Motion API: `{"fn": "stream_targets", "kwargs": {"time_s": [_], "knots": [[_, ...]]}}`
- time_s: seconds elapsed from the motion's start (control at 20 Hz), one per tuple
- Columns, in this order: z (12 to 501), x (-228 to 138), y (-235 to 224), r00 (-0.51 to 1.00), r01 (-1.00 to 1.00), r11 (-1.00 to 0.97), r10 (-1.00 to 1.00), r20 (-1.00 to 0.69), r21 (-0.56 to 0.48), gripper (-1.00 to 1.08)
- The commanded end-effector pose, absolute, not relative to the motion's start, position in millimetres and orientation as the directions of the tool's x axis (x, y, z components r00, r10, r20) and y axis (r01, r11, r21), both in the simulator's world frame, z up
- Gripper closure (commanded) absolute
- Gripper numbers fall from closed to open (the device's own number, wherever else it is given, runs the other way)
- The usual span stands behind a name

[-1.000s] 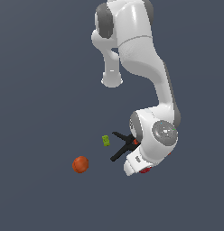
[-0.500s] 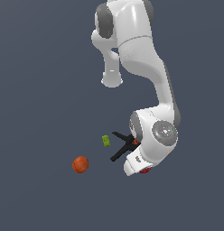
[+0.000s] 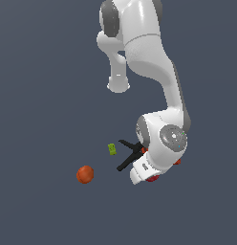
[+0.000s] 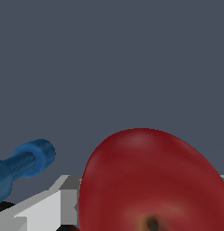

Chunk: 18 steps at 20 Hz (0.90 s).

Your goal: Pick up a designated object from a clutter of objects.

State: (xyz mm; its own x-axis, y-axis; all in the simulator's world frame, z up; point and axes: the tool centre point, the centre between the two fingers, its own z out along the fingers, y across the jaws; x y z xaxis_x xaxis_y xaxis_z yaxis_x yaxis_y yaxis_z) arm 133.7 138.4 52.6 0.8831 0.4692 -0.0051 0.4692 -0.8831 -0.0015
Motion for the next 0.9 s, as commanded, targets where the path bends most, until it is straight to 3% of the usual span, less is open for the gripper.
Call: {"fn": "stream_targets", "kwargs": {"time_s": [0.0,0.85], "knots": [[61.3,131.1,135.8,0.883,0.469,-0.883,0.469,-0.001,0.0,1.08],[165.7,70.1,94.4,0.883,0.469,-0.883,0.469,-0.001,0.001,1.08]]}}
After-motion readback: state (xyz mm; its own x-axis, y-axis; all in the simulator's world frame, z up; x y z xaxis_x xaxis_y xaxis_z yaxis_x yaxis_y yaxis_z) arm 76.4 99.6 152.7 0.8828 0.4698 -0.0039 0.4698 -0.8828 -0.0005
